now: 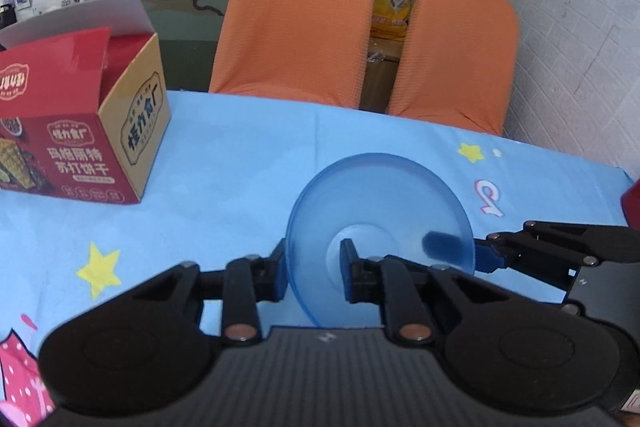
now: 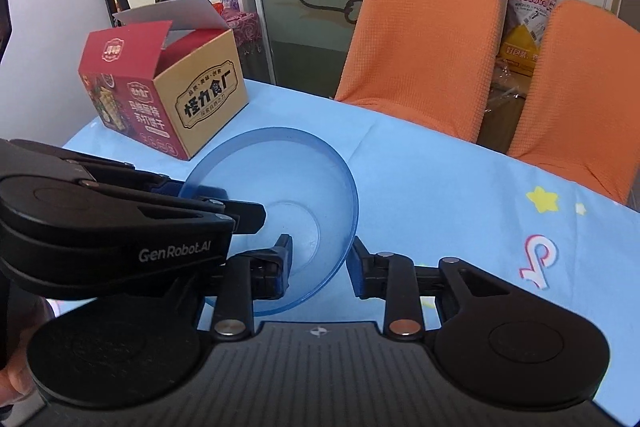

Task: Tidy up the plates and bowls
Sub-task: 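Lift the blue bowl and carry it over the white bowl, then lower the blue bowl into the white bowl and open the left gripper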

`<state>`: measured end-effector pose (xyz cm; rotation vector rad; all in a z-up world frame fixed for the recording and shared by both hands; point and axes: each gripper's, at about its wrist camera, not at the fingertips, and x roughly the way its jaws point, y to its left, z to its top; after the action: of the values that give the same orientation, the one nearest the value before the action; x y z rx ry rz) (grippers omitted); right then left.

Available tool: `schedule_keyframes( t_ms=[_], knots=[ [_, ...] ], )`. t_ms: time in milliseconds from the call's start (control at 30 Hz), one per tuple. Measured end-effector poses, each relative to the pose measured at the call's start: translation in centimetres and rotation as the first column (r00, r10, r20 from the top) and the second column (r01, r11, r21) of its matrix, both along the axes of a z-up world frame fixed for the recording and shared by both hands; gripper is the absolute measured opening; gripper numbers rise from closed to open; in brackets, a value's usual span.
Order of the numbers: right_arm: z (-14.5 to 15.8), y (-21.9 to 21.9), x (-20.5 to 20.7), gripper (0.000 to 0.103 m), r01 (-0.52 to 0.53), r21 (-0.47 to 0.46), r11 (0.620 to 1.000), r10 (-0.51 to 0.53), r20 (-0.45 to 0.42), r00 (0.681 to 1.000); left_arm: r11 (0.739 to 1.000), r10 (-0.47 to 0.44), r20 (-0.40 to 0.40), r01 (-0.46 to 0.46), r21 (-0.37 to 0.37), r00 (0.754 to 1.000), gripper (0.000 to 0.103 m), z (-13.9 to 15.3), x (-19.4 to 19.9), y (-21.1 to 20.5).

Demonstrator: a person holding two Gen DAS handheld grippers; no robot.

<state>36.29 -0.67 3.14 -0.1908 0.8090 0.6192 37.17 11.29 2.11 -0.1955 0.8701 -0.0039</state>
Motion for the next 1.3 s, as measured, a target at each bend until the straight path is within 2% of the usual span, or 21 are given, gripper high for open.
schedule_keyframes(
  t_ms=[167,400,600,700,867,900,967,1000,1033,1067,1100,1167,1267,1300],
  knots=[
    [1.7,-4.2,-5.3,0.056,0.046,-0.024,0.999,-0.045,0.024,0.999,0.997,-0.059,0.009,0.06,-0.046,0.998,0.015,1.4,-5.2,-4.3],
    [1.2,-10.8,-12.9,0.058,0.16,-0.053,0.986,-0.159,0.027,0.987,0.979,-0.171,-0.04,0.165,-0.122,0.985,0.015,-0.1,-11.3,-10.9],
    [-0.7,-14.0,-17.1,0.059,0.218,-0.044,0.975,-0.217,0.014,0.976,0.966,-0.248,-0.057,0.241,-0.097,0.967,0.015,-1.4,-15.1,-15.0],
    [-1.7,-14.5,-17.7,0.059,0.224,-0.032,0.974,-0.224,0.003,0.975,0.966,-0.251,-0.068,0.245,-0.076,0.966,0.015,-2.2,-15.6,-15.6],
    [-2.4,-14.4,-18.4,0.056,0.219,-0.01,0.976,-0.219,0.033,0.975,0.971,-0.239,-0.057,0.237,-0.03,0.969,0.016,-2.9,-16.0,-15.8],
    [-2.4,-14.5,-18.5,0.056,0.221,-0.005,0.975,-0.221,0.041,0.974,0.971,-0.239,-0.054,0.237,-0.035,0.97,0.019,-2.9,-15.9,-15.6],
    [-2.2,-14.8,-19.1,0.06,0.236,-0.003,0.972,-0.235,0.083,0.969,0.97,-0.241,-0.036,0.24,-0.035,0.97,0.031,-2.7,-16.1,-15.3],
    [-2.0,-14.9,-19.4,0.067,0.252,-0.008,0.968,-0.249,0.115,0.962,0.97,-0.243,-0.022,0.242,-0.032,0.97,0.047,-2.5,-16.3,-15.0],
    [-1.7,-15.5,-20.1,0.072,0.27,-0.008,0.963,-0.266,0.153,0.952,0.969,-0.243,-0.005,0.243,-0.035,0.97,0.074,-2.2,-16.4,-14.8],
    [-1.5,-16.1,-20.5,0.076,0.29,0.003,0.957,-0.286,0.175,0.942,0.97,-0.241,0.018,0.241,-0.036,0.97,0.083,-1.8,-16.7,-14.6],
    [-1.2,-16.6,-20.9,0.084,0.307,0.027,0.951,-0.307,0.186,0.933,0.973,-0.228,0.058,0.229,-0.02,0.972,0.089,-1.1,-17.3,-14.3],
    [-0.7,-17.3,-22.1,0.102,0.331,0.082,0.94,-0.341,0.214,0.915,0.977,-0.214,0.142,0.211,0.035,0.966,0.093,0.3,-18.6,-14.0],
    [-0.9,-17.3,-24.1,0.103,0.36,0.136,0.923,-0.384,0.263,0.885,0.979,-0.201,0.243,0.185,0.087,0.949,0.096,1.8,-20.5,-13.8],
    [-1.2,-17.2,-24.5,0.103,0.363,0.15,0.919,-0.391,0.265,0.881,0.979,-0.197,0.276,0.176,0.098,0.941,0.103,2.4,-21.1,-13.6]
  ],
)
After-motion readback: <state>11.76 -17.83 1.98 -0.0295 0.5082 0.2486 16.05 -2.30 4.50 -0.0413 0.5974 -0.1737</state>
